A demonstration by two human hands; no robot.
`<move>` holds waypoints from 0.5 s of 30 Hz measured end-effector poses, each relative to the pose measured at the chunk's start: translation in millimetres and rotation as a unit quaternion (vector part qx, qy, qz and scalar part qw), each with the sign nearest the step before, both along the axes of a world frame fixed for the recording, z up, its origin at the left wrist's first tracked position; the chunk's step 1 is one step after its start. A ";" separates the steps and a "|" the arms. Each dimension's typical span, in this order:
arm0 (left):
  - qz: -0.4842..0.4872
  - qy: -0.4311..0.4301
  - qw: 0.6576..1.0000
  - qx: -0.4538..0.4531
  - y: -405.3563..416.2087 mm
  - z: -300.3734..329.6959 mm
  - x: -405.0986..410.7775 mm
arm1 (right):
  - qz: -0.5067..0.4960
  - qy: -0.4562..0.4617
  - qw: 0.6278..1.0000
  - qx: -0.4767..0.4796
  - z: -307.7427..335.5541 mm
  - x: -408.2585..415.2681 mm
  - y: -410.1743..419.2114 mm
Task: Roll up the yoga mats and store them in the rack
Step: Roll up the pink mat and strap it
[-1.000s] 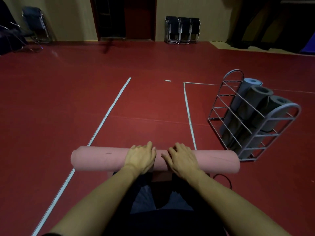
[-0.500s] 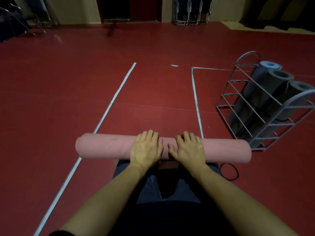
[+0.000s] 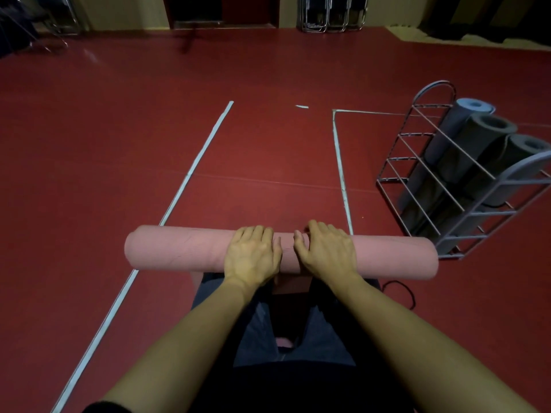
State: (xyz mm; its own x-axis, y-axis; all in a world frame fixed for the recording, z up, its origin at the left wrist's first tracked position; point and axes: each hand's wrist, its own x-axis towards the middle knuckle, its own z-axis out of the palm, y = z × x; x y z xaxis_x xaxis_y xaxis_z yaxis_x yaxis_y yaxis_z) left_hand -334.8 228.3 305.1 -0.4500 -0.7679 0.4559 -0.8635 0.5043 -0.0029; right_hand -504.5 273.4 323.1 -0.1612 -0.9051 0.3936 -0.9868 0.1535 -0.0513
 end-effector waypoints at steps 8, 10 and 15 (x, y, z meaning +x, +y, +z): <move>0.024 -0.083 0.992 0.096 -27.5 22.9 -9.4 | 0.022 0.004 0.999 0.025 3.7 -6.7 -25.0; 0.014 -0.095 0.989 0.112 -37.4 28.8 -13.3 | 0.034 0.006 0.998 0.052 6.7 -7.2 -32.0; 0.026 -0.085 0.977 0.195 -62.9 33.3 -21.1 | 0.057 0.024 0.994 0.091 6.2 -11.0 -44.3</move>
